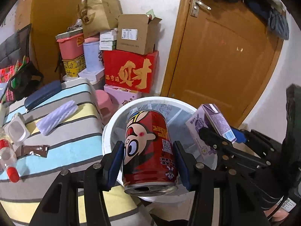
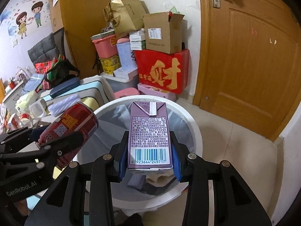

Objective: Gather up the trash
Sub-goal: 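Open both grippers over the bin to drop the can and carton, then move both open grippers back over the table, then grasp the second red can with the left gripper while the right gripper grasps the Coca-Cola bottle, then lift the red can and Coca-Cola bottle and carry both over the bin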

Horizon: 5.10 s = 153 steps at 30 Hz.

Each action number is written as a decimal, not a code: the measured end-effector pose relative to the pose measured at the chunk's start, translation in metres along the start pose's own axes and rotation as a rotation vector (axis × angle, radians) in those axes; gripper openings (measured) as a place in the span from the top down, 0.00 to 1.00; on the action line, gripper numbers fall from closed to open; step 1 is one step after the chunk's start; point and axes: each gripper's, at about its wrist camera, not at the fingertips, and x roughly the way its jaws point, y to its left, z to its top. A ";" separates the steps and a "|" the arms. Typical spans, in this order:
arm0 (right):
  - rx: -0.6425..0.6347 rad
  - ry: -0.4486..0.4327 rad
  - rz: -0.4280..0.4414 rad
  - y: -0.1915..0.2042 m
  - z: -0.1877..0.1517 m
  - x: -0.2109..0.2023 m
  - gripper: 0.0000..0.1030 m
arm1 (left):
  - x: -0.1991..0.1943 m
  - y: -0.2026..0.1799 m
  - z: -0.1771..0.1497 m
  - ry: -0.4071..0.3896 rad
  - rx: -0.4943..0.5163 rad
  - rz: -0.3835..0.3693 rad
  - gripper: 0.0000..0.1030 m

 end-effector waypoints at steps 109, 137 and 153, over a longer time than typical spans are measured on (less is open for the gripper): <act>-0.354 0.046 0.439 0.282 0.020 0.038 0.40 | -0.185 0.386 -0.111 -0.143 -0.578 0.446 0.32; -0.457 0.159 0.427 0.307 0.020 0.072 0.40 | -0.106 0.441 -0.101 0.032 -0.651 0.419 0.32; -0.420 0.167 0.416 0.307 0.019 0.071 0.41 | -0.110 0.422 -0.107 0.021 -0.596 0.440 0.46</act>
